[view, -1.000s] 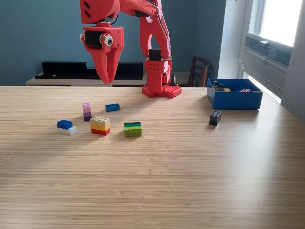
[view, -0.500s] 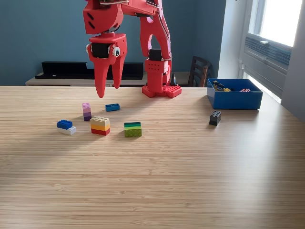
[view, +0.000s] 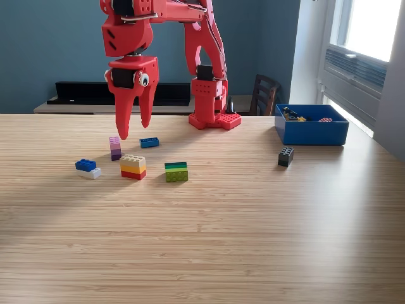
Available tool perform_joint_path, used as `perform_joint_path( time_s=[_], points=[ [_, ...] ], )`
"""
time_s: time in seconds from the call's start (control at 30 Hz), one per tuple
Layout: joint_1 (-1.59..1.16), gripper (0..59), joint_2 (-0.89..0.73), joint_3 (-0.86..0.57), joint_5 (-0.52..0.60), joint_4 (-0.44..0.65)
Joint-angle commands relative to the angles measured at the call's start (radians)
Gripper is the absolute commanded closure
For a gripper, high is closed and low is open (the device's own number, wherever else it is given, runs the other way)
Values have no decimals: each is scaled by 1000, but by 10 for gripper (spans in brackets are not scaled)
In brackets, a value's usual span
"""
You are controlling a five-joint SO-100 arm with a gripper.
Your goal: Grasp a lego block and put it in the bin.
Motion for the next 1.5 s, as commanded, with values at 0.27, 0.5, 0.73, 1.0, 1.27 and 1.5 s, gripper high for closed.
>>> perform_joint_path(
  time_s=[0.27,0.5,0.73,1.0,1.27,1.5],
  points=[
    [60,266,-193,-132,-89,-67],
    [57,281,-301,-215,-95,-109],
    [25,331,-383,-239,-75,-126],
    [-14,386,-408,-239,-58,-124],
    [-32,559,-408,-222,-31,-115],
    [-25,585,-407,-268,-9,-75]
  ],
)
